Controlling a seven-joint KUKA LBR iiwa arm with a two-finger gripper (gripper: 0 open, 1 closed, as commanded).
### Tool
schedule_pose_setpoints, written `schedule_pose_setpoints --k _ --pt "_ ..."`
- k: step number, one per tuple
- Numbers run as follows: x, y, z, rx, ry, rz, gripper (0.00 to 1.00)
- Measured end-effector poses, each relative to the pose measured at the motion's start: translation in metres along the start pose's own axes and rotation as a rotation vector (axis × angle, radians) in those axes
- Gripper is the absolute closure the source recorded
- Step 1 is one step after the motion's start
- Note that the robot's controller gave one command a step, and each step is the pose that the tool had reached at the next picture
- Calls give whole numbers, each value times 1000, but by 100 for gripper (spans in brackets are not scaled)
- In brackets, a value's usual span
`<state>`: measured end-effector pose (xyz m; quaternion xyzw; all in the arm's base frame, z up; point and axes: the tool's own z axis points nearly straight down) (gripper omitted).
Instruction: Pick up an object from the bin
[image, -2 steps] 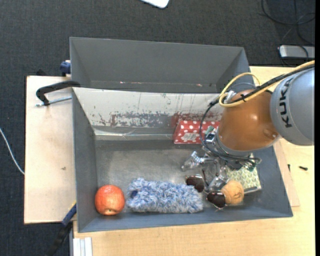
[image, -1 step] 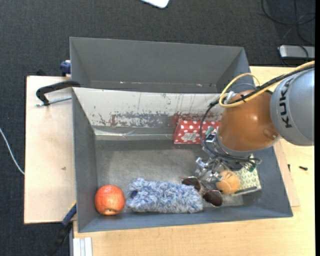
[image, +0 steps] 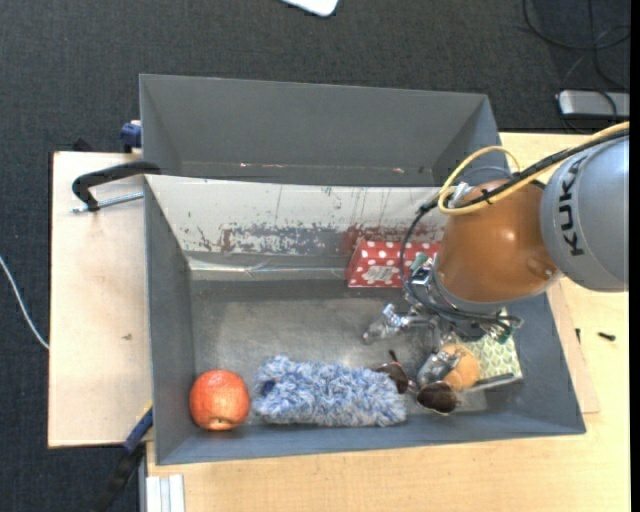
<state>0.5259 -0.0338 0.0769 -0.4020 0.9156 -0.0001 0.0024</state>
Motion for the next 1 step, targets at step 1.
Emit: schedule_pose_setpoints --k 1 --pt "0 -1 -2 2 0 0 100"
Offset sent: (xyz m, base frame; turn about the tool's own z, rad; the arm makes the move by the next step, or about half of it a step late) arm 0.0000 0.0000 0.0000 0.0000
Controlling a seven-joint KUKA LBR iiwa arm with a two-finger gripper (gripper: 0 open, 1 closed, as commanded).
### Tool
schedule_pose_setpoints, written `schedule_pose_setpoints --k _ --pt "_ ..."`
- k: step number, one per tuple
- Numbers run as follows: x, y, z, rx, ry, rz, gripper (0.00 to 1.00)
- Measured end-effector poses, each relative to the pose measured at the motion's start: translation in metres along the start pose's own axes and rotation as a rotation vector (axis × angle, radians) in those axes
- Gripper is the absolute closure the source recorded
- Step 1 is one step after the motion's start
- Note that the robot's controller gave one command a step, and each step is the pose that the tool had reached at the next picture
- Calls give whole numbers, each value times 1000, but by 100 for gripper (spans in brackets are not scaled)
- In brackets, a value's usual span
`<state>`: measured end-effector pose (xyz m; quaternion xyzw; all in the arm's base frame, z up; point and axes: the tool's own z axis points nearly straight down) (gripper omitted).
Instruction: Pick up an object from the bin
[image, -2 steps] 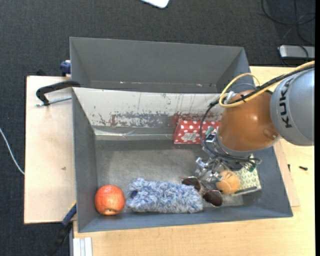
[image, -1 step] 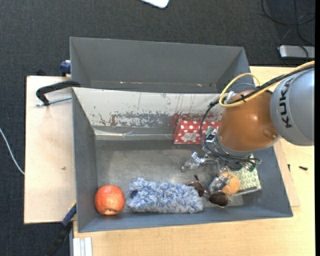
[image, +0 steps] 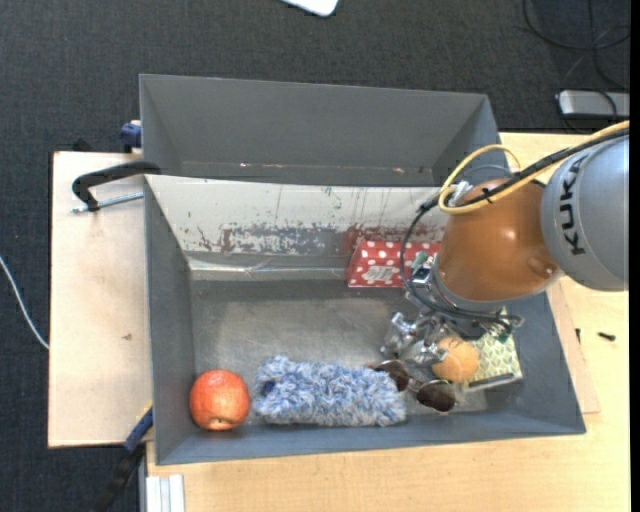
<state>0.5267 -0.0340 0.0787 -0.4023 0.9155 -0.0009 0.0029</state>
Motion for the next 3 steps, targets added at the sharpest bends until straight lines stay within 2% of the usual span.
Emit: schedule_pose_setpoints --k 1,2,3 --pt "0 0 0 0 0 0 100" --pt "2 1 -29 -9 5 7 100" --pt "7 -10 -73 -3 0 25 100"
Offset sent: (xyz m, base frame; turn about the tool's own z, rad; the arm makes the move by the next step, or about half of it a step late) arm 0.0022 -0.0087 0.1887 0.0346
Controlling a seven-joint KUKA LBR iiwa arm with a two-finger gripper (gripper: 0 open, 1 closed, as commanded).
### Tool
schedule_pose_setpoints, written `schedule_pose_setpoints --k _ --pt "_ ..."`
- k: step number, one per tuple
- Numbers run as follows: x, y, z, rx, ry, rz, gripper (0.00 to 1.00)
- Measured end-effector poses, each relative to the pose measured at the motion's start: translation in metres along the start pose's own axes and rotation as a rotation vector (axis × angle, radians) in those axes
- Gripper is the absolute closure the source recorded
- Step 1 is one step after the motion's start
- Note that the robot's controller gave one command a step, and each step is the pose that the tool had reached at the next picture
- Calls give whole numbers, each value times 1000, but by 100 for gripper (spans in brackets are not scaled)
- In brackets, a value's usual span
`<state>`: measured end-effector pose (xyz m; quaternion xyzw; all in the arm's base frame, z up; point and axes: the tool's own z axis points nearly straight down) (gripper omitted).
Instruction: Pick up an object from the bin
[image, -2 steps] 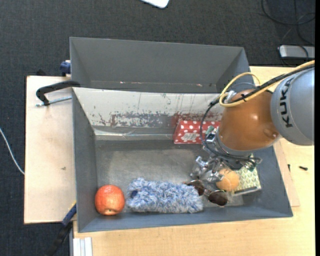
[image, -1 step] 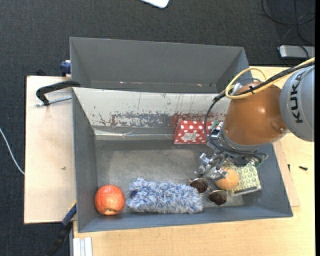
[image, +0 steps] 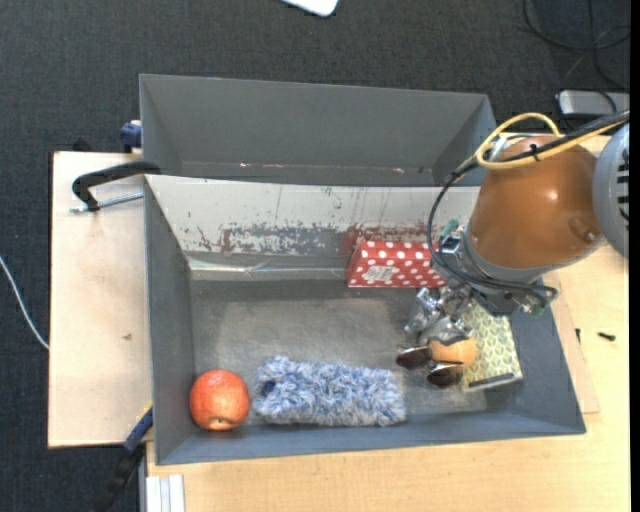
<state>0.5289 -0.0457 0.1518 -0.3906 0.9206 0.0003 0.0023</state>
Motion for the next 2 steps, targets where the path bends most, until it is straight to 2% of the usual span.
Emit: schedule_pose_setpoints --k 1,2 --pt "-18 13 -5 7 -3 18 100" --pt "-15 21 -27 -10 6 -5 100"
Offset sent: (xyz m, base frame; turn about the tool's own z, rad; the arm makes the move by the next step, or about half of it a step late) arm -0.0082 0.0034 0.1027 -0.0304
